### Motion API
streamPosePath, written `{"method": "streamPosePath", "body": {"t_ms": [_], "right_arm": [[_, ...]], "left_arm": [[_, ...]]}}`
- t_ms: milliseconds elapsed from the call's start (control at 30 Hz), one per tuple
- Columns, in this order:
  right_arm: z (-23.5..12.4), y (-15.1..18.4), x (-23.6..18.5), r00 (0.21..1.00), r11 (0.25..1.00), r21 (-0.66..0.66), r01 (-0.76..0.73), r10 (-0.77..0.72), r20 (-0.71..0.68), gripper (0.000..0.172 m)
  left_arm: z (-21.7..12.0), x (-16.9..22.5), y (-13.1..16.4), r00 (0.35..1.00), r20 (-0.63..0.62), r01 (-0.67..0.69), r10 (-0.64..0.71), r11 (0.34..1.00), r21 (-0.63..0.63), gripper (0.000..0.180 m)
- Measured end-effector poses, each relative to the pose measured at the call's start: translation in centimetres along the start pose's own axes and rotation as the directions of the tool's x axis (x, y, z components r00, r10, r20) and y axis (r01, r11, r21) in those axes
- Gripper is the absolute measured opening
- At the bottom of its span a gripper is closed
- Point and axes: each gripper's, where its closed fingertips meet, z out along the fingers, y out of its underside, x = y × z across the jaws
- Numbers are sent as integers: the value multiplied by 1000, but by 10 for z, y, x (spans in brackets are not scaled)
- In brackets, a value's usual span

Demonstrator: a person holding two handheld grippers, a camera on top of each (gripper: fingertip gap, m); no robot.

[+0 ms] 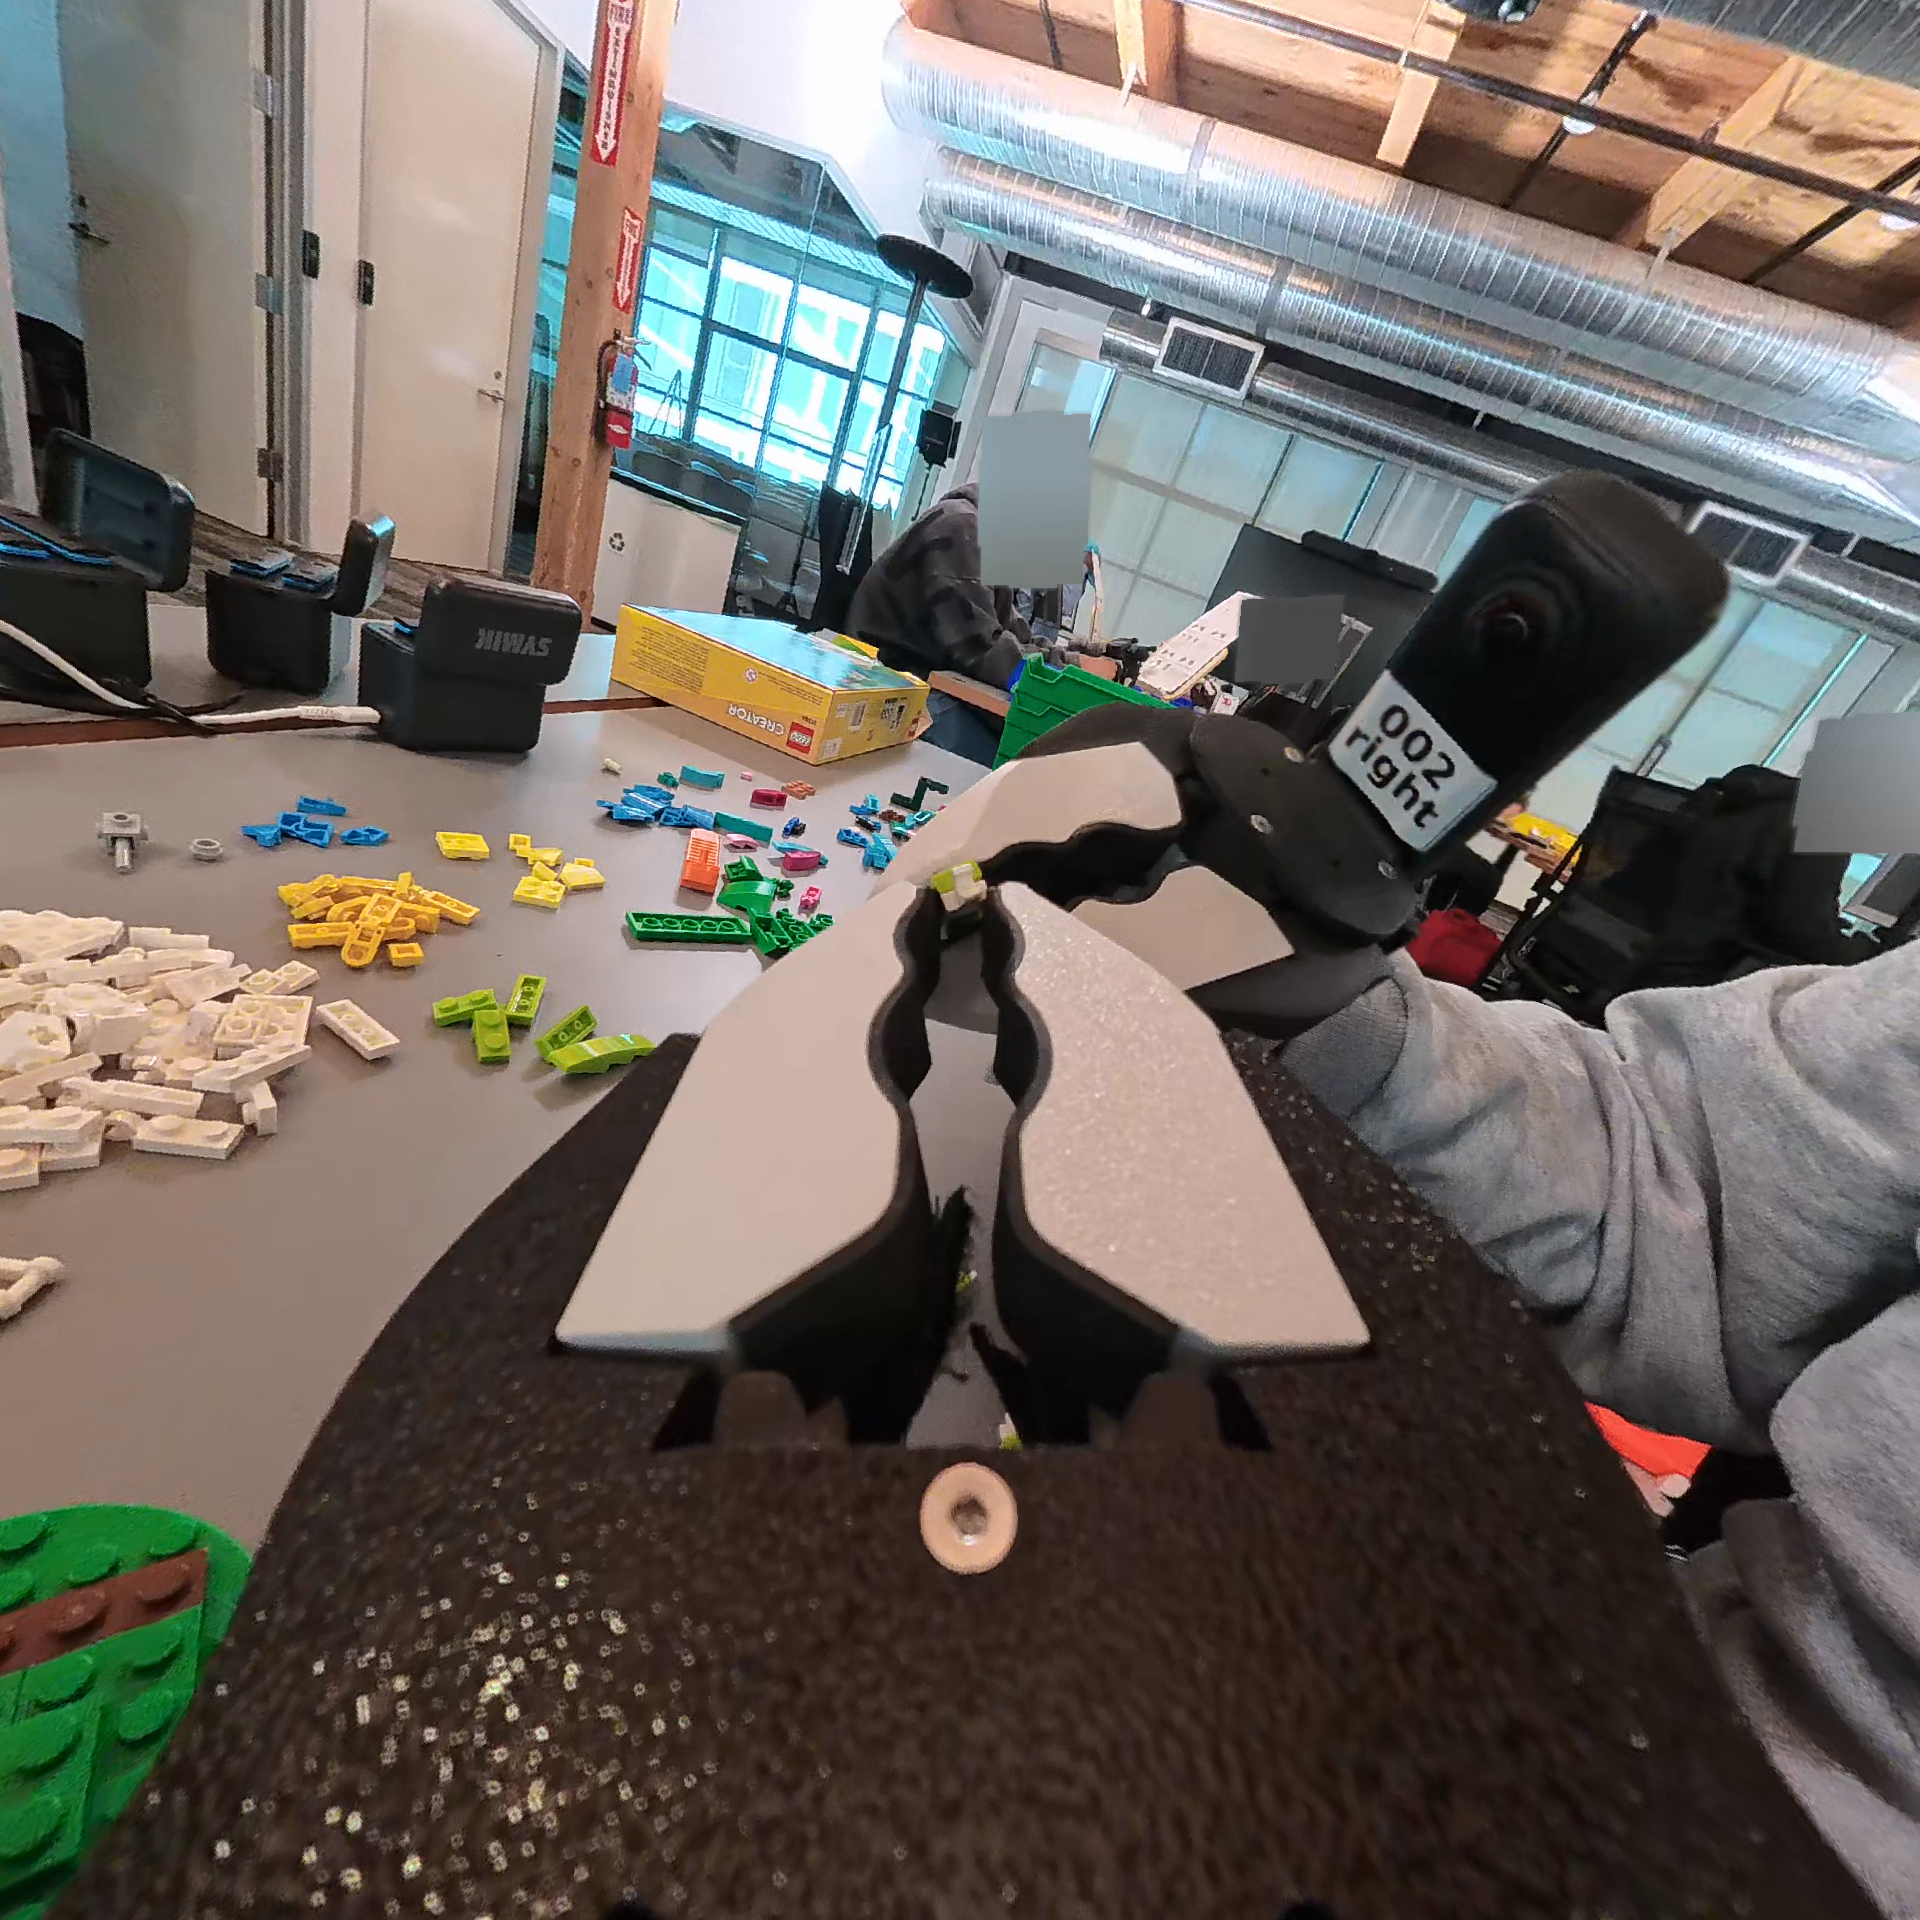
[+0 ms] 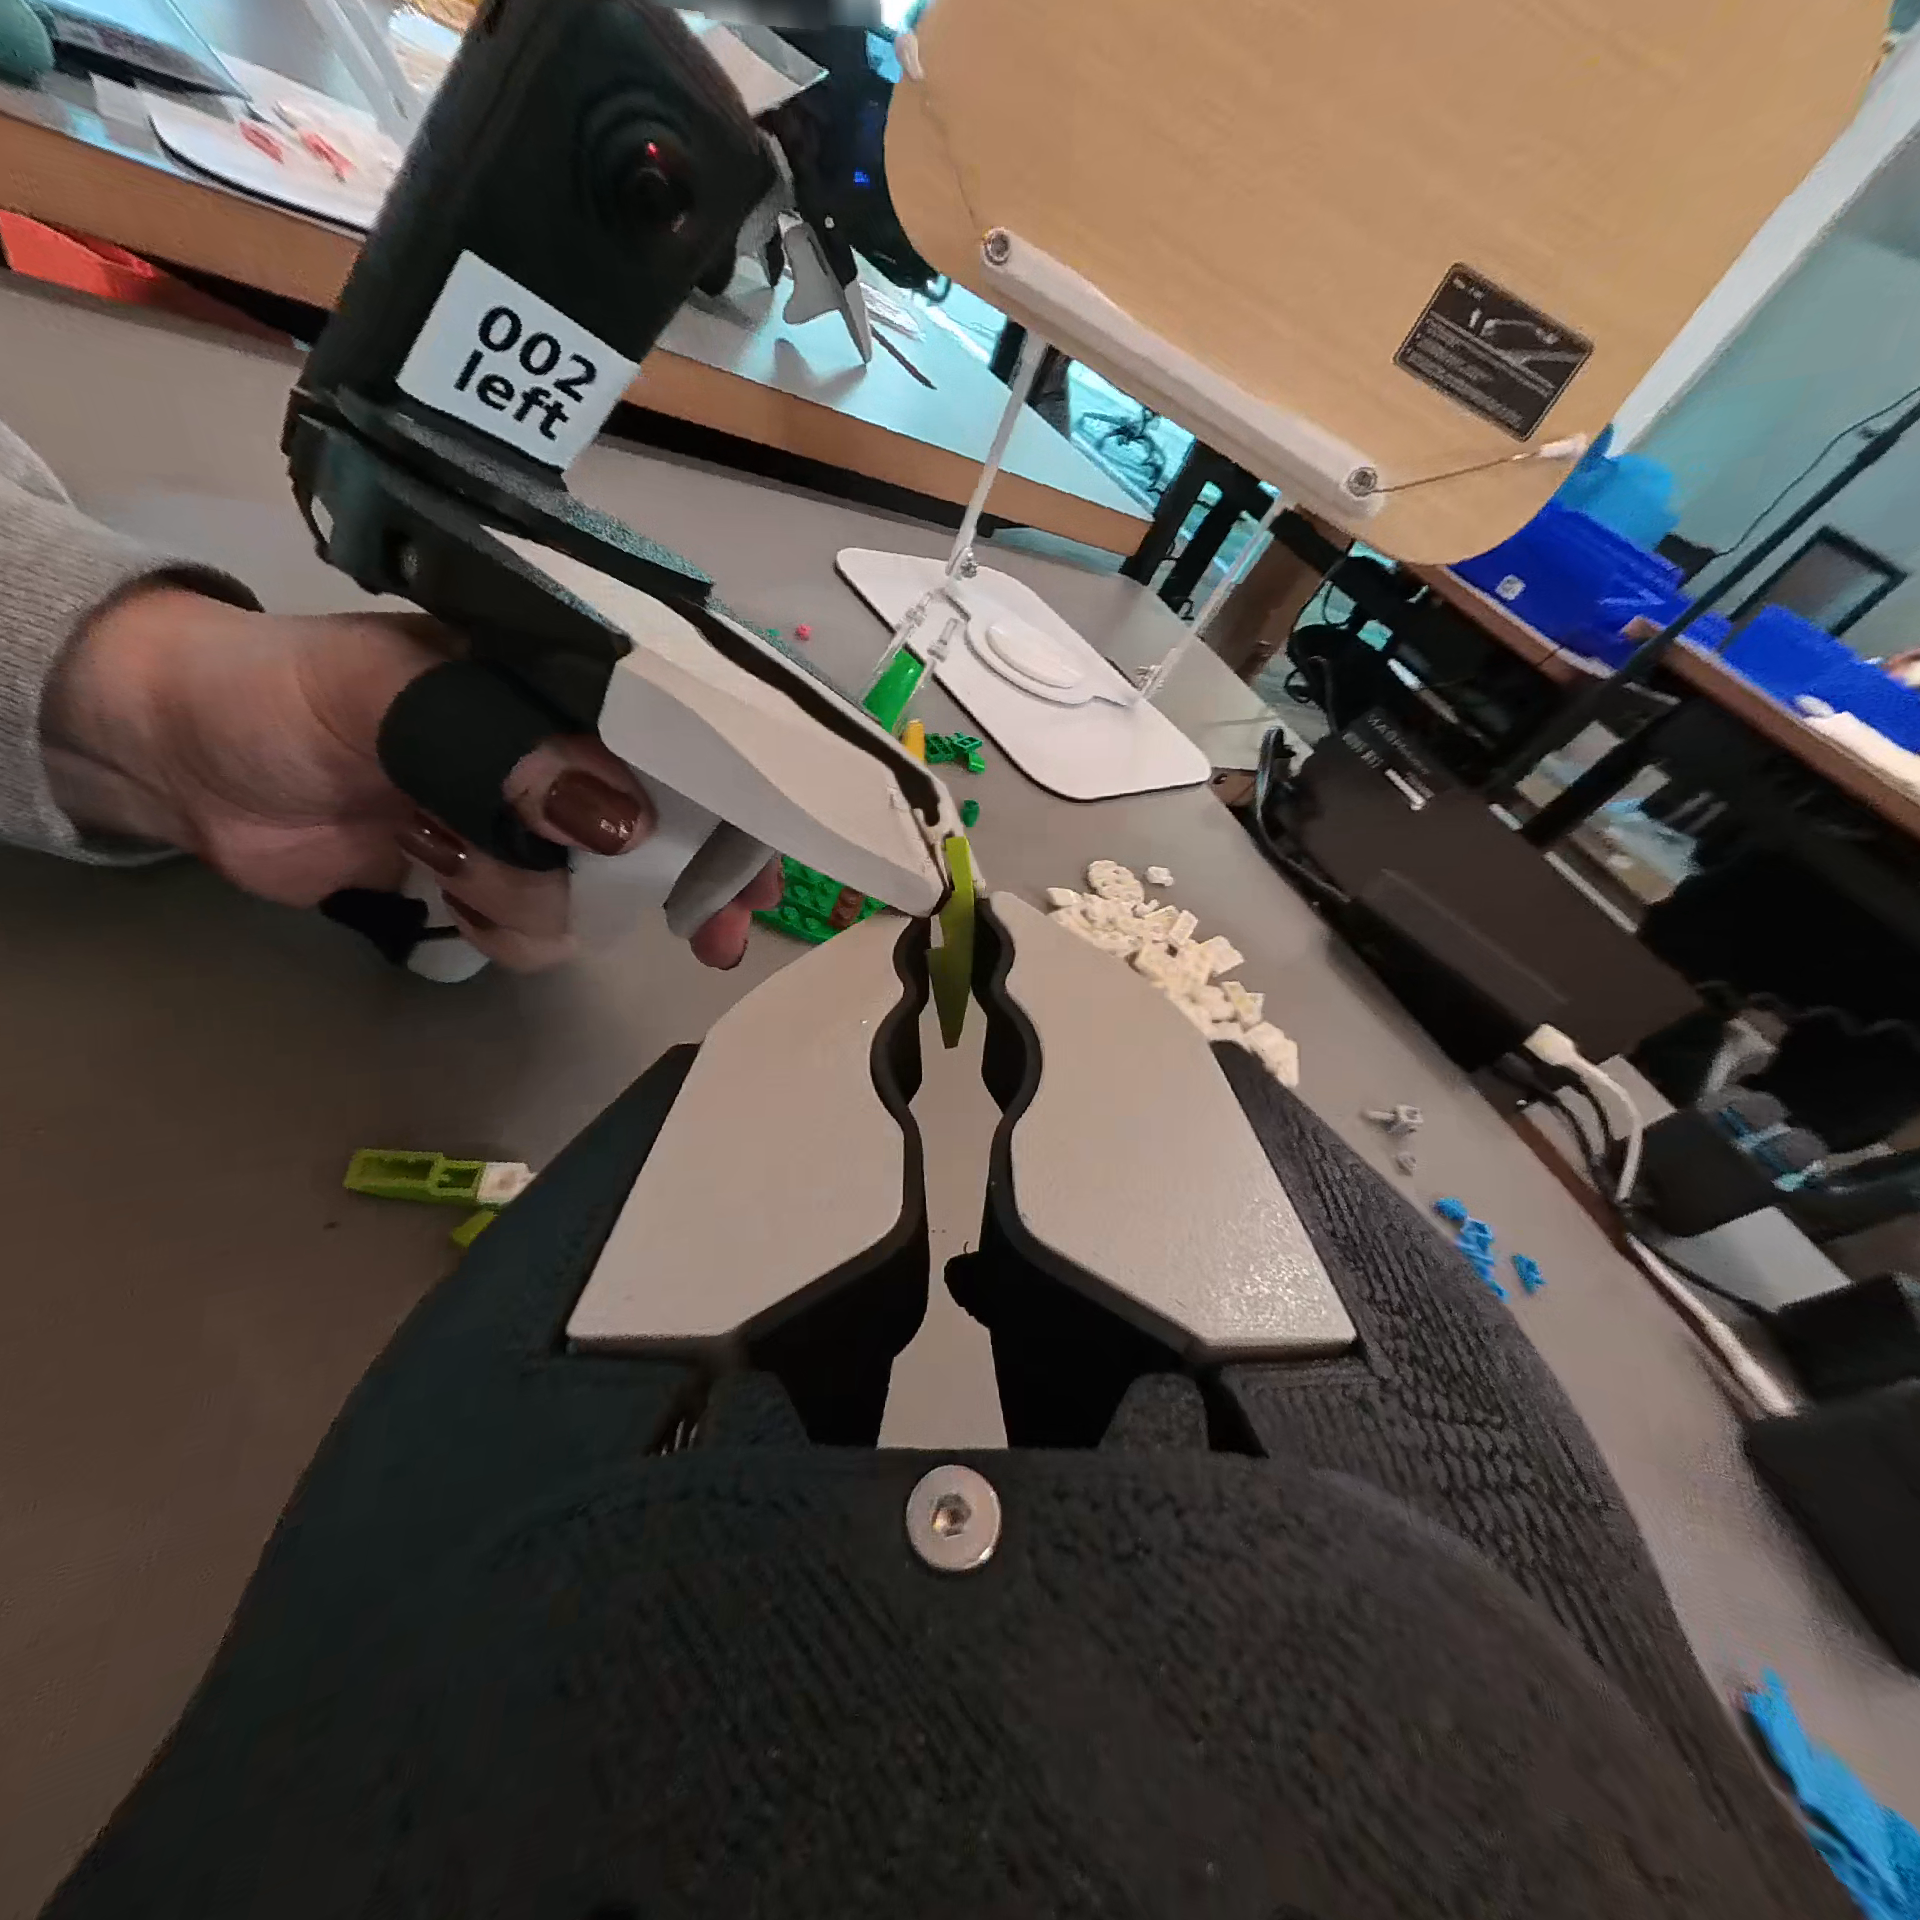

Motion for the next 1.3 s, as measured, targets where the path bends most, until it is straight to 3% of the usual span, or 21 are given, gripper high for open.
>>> {"method": "streamPosePath", "body": {"t_ms": [100, 200, 333, 467, 633, 867, 967, 1133, 1200, 1300], "right_arm": [[0, 1, 0, 1000, 1000, 4, -12, 12, 11, 6], [1, 2, 5, 984, 988, -18, 151, -152, -94, 7], [1, 3, 14, 857, 897, -115, 427, -442, -264, 6], [-1, 0, 17, 746, 811, -173, 558, -582, -324, 6], [-1, 0, 15, 684, 758, -203, 620, -649, -332, 6], [-4, -8, 14, 699, 777, -156, 610, -620, -356, 6], [-4, -10, 11, 791, 845, -84, 528, -526, -311, 6], [-5, -17, 1, 984, 984, 83, 156, -147, -101, 6], [-5, -17, -2, 999, 993, 108, -38, 37, 12, 6], [-6, -18, -6, 946, 951, 108, -291, 269, 179, 7]], "left_arm": [[0, 0, 1, 1000, 3, -1, 1, 1000, -6, 8], [1, -3, 1, 996, -11, 89, -89, 996, 5, 7], [1, -9, 2, 993, 25, 111, -112, 994, 16, 13], [1, -9, 0, 994, 30, 100, -101, 995, 30, 15], [2, -6, 0, 998, 31, 61, -61, 998, 26, 8], [1, 1, -4, 1000, -4, 27, -27, 999, 25, 8], [0, 5, -5, 999, -30, -18, 18, 1000, 13, 7], [-3, 14, -12, 995, -75, -56, 59, 998, 39, 7], [-4, 13, -13, 996, -76, -49, 53, 998, 50, 7], [-5, 13, -14, 995, -71, -70, 74, 996, 55, 7]]}}
